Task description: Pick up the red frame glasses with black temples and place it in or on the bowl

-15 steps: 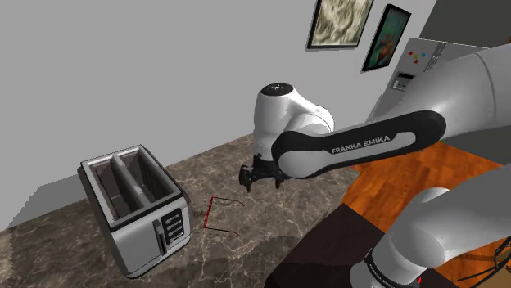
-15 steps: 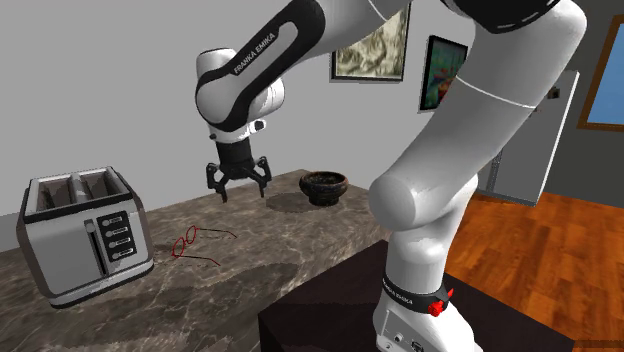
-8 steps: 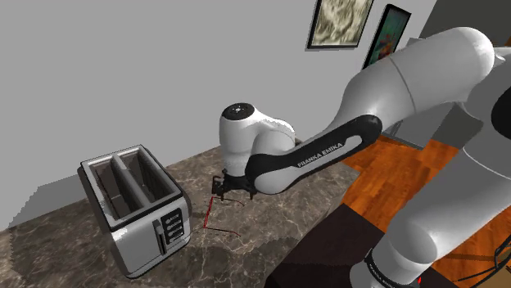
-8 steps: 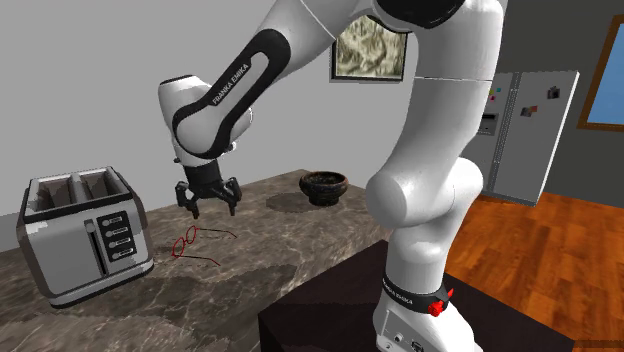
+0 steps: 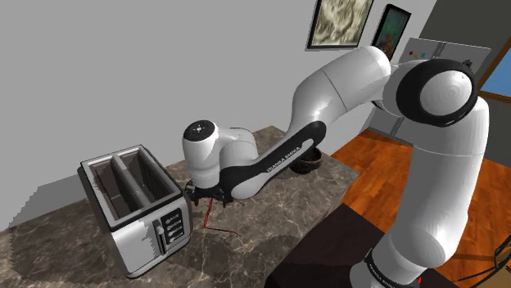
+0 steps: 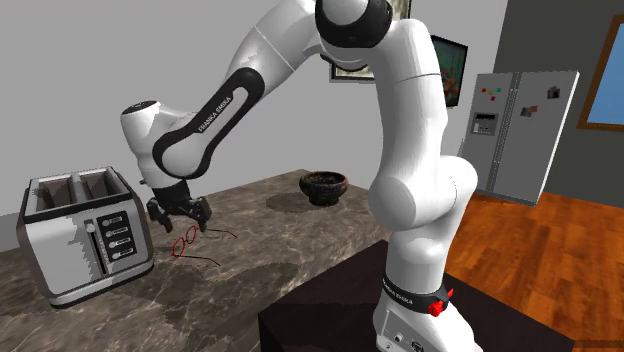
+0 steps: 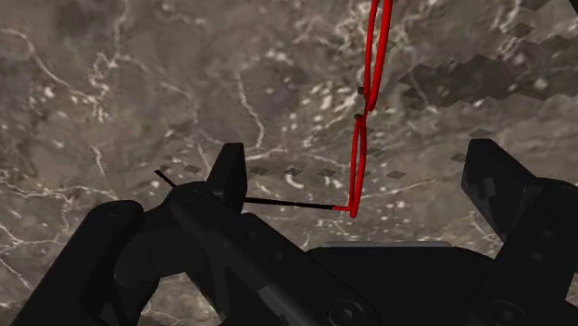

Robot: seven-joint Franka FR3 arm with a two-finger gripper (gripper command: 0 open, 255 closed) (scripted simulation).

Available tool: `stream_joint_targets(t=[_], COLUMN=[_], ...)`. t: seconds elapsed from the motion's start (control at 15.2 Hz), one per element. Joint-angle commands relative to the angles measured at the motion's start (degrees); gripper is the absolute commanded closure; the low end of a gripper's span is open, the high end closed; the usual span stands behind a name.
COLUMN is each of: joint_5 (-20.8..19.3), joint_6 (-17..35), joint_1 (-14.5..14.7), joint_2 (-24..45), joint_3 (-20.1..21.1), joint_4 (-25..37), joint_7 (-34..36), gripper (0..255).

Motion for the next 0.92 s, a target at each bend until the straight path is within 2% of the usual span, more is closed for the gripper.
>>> stream_joint_targets(t=[0.0, 0.4, 0.86], joint_5=[-2.2, -6.2, -6.2], joint_6=[0.0, 2.8, 2.8], joint_1=[1.3, 2.5, 2.5], joint_2=[2.4, 6.2, 6.2], joint_3=[-1.2, -3.7, -3.7], joint_4=[1.6, 1.5, 1.5], joint_7=[2.0, 4.4, 4.4], gripper=[0, 0, 0])
